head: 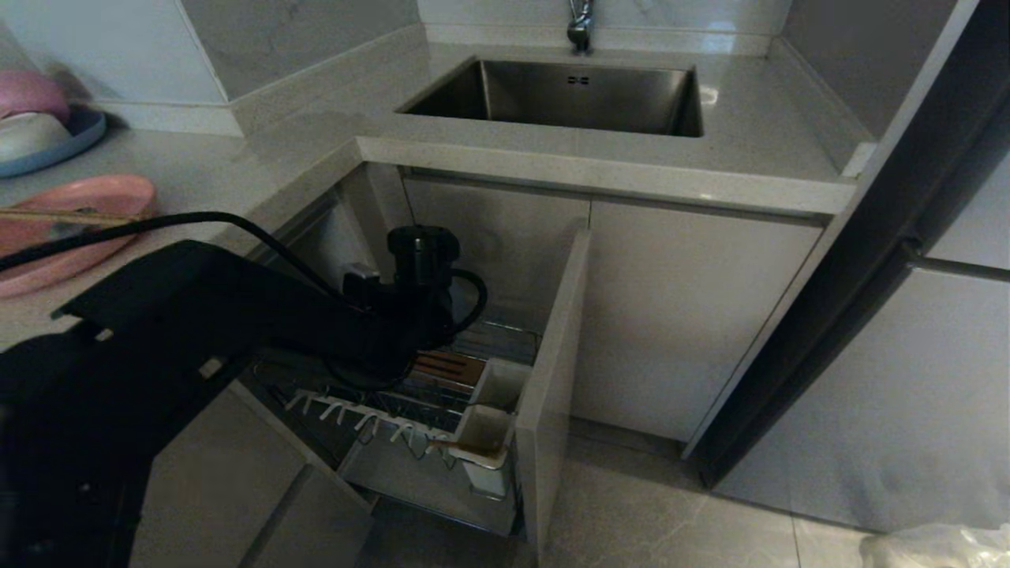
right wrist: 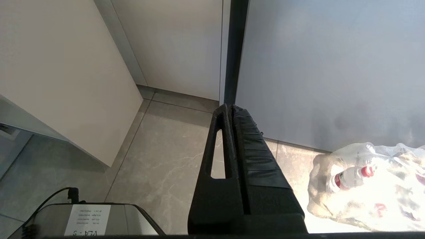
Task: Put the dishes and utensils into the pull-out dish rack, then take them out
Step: Pick up the bowl and place it in the cupboard
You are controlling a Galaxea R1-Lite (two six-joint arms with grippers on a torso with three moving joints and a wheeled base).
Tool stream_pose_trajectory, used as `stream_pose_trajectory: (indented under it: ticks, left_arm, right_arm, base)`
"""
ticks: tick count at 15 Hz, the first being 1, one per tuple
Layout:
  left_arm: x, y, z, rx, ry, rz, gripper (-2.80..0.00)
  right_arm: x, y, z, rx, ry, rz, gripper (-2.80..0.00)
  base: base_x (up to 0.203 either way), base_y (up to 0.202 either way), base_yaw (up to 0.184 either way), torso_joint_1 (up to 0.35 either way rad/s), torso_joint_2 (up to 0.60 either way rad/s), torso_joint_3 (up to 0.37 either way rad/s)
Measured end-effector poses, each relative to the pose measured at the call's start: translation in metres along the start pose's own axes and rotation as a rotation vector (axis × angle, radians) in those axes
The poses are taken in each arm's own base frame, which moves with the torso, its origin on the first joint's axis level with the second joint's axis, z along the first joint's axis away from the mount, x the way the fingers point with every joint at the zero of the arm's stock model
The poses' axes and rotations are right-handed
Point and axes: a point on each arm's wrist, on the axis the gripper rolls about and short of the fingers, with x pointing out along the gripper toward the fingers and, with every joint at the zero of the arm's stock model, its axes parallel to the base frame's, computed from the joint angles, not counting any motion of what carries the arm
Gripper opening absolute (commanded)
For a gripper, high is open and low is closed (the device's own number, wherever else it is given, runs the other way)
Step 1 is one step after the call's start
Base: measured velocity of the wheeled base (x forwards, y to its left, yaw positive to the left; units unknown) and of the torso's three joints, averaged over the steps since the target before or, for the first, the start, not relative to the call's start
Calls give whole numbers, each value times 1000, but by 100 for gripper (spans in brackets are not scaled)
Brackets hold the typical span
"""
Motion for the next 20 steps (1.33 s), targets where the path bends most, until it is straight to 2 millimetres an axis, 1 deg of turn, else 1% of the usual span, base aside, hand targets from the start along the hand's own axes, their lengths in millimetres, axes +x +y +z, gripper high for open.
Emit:
stream_pose_trajectory:
  ticks: [2,8,12,20]
  left_arm:
    - [4,5,-2,-23,-1,-4,-280]
    - [9,5,-4,-69,1,-57,-280]
    - [11,10,-7,-91,21,-54,-280]
    - [21,23,-1,-123,53,-77,-280]
  right_arm:
    - [0,0,0,0,0,0,-280]
    - [0,0,0,0,0,1,-280]
    - [0,0,0,0,0,0,-280]
    - [0,0,0,0,0,0,-280]
  base:
    - [0,0,0,0,0,0]
    - [0,0,0,0,0,0]
    - [0,0,0,0,0,0]
    - [0,0,0,0,0,0]
